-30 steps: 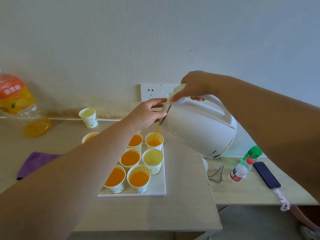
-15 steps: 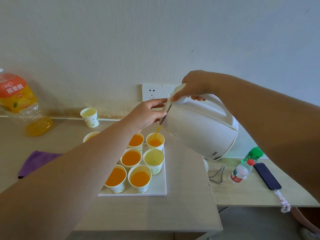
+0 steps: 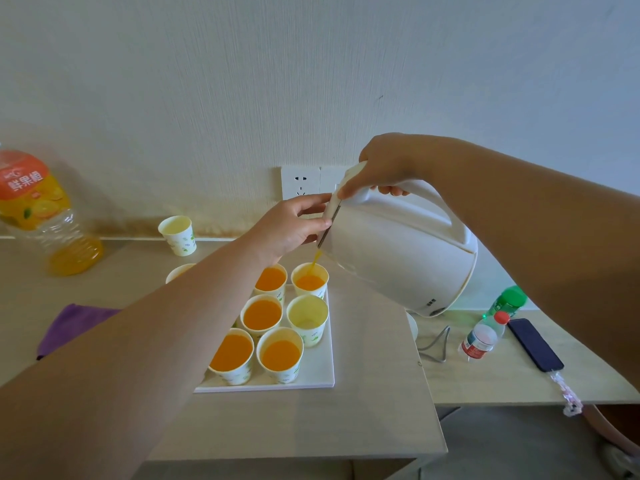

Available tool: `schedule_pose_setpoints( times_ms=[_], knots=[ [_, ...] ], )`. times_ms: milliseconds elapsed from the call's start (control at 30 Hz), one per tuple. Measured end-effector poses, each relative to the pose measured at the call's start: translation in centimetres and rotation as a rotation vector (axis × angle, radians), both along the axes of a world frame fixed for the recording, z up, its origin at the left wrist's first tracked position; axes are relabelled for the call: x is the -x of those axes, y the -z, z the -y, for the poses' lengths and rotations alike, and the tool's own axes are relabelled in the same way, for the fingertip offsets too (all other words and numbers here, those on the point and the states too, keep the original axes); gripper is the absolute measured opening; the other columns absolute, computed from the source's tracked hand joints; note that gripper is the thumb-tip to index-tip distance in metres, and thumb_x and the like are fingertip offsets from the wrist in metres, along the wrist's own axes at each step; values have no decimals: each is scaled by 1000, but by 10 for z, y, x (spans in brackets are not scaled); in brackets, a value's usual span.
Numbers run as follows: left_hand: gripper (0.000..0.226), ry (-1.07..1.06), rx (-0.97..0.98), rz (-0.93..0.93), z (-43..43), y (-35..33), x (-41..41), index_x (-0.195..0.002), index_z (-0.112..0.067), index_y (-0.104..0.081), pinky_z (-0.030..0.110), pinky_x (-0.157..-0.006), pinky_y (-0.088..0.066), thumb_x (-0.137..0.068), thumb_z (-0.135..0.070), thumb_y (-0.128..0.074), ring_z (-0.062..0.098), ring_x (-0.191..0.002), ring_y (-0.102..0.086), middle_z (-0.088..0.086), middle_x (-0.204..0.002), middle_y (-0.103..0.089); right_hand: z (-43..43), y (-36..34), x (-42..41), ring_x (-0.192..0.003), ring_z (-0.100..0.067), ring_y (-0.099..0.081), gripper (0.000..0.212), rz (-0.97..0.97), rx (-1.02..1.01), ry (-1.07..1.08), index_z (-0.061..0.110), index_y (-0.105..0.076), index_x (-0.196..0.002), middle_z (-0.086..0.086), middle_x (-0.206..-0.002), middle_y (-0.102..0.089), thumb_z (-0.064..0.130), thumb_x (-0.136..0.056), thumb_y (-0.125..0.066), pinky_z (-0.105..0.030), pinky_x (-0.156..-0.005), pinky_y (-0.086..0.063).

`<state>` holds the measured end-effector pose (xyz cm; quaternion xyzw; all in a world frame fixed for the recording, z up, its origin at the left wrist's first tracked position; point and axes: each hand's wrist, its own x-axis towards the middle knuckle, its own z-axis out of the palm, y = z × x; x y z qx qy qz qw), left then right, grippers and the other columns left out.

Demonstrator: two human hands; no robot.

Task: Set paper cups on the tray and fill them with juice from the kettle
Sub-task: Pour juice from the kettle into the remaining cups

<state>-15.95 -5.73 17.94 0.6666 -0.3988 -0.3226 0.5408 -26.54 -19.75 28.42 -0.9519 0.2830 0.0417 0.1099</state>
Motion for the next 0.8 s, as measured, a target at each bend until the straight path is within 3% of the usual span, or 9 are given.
schedule_pose_setpoints(
  times_ms=[800],
  knots=[
    [42,-16,8,13,0,1,-1,-129,-26,-58,29,-92,-52,-90,-9,-63,11,-105,-63,-3,-124,-64,-2,-2,-3,-47,-18,-52,49,-11,23,-1,7,-62,-79,-5,-60,-58,55,-76,-68,-26,-55,-43]
  ],
)
